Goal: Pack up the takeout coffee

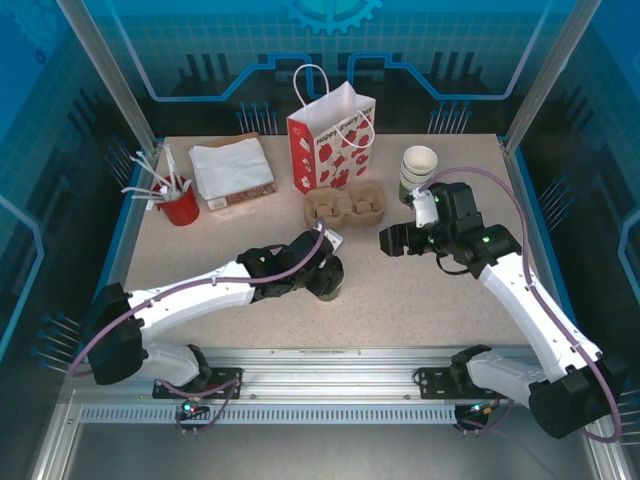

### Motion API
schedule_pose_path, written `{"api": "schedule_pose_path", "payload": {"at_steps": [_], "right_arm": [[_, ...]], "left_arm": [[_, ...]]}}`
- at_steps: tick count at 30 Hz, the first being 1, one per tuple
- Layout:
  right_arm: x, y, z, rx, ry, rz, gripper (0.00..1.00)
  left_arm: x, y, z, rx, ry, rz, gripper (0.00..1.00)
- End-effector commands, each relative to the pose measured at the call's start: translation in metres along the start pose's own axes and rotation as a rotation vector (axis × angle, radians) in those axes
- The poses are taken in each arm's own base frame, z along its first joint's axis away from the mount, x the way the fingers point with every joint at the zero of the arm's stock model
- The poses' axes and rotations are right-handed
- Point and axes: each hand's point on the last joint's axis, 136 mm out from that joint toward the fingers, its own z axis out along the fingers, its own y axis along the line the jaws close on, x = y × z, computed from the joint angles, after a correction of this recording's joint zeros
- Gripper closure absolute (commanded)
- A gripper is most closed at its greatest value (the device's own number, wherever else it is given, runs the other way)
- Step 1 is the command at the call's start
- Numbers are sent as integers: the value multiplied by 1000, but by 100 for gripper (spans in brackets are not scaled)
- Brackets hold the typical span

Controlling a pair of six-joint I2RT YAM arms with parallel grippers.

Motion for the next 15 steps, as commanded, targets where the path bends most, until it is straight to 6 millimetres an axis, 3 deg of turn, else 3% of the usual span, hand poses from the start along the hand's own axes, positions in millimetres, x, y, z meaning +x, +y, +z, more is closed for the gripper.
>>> {"api": "schedule_pose_path", "payload": {"at_steps": [1,15], "right_arm": [[3,0,-2,-9,4,2,18],[5,-1,-3,-5,4,3,17]], "left_arm": [[-9,-5,-2,8,-5,16,38],[1,-9,6,20,61,1,36]]}}
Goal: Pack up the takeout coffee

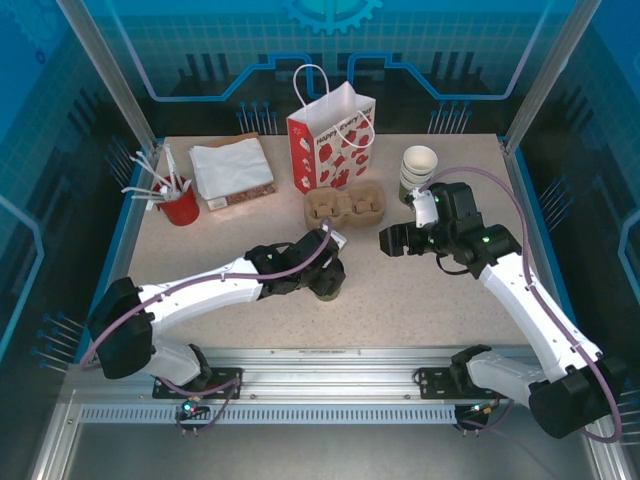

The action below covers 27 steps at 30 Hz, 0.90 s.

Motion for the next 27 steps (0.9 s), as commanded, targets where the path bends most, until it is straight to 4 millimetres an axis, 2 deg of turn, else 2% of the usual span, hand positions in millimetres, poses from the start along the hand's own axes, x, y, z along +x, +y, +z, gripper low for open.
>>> {"api": "schedule_pose_path", "payload": {"at_steps": [1,27], "right_arm": [[5,-1,-3,-4,5,3,17],[3,1,2,-16,12,5,17]], "left_arm": [[-3,-7,-3,23,18,-3,36],[1,-13,4,44,59,-30,29]]}}
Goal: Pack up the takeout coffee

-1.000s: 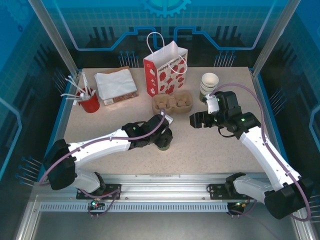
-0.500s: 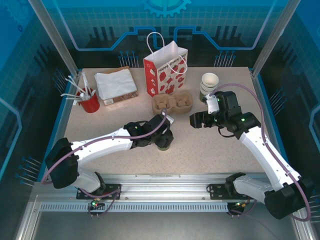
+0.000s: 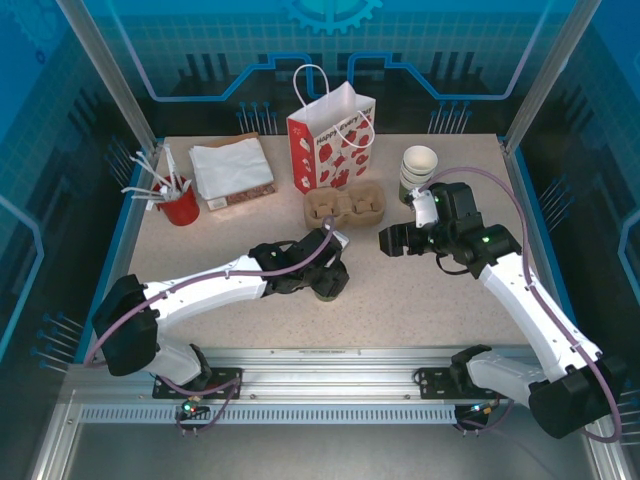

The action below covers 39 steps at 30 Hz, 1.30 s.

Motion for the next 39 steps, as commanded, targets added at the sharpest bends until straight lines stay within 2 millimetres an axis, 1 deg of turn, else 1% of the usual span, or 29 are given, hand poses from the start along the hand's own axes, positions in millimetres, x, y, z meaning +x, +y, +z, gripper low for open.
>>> {"api": "schedule_pose_path", "payload": {"at_steps": [1,7,11,20,24,30,34,39], "right_arm": [[4,0,3,-11,14,6,17],[6,-1,5,-9,20,10,17],[7,-1,6,-12,22,13,17],[7,0,9,-15,25,17,17],[8,0,10,-16,28,17,17],[8,1,11,-15,31,16,16],[9,1,12,-16,35,16,16],[9,2,12,-17,35,15,16]], "left_arm": [[1,-6,1,15,29,-3,29],[5,-5,3,10,46,-23,30],[9,-5,4,8,69,-36,33],[26,2,7,-37,155,-25,34],[34,1,10,-29,197,-19,35],[41,-1,8,-19,230,-16,35],[46,6,9,-56,247,-6,37],[55,14,15,-84,248,-15,40]]}}
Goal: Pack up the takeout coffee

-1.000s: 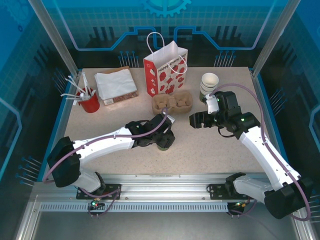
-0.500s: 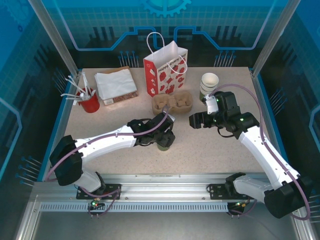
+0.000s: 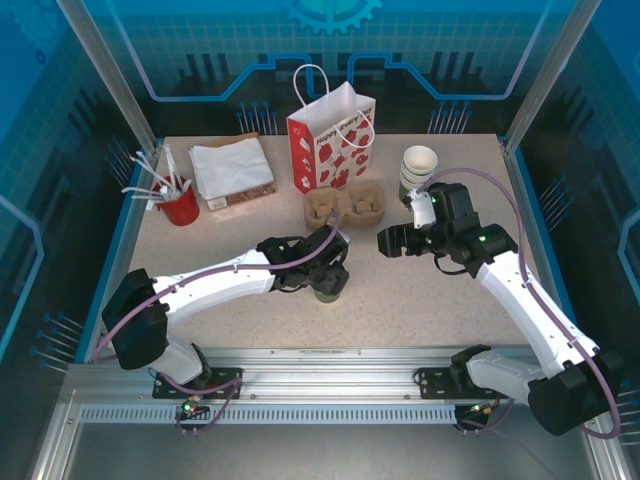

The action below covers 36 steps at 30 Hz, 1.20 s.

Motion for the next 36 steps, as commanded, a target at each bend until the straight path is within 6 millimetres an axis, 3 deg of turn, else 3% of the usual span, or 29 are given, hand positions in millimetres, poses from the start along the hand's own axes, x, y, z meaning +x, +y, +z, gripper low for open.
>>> {"api": "schedule_pose_path", "payload": {"at_steps": [1,12,16,21,30,36], "right_arm": [[4,4,5,-16,17,3,16],[5,5,9,-18,34,1,16],[4,6,12,-22,43,0,16],[2,7,10,-17,42,-9,16],[6,7,11,-17,40,-6,16],[4,9,9,-21,36,-11,16]], "left_arm": [[49,15,16,-59,163,17,40],[95,23,44,-69,218,-26,46],[97,23,48,-74,211,-18,46],[67,16,30,-60,117,-6,44],[5,1,-3,-4,-50,-40,29],[-17,-4,-11,7,-98,-52,24]]}}
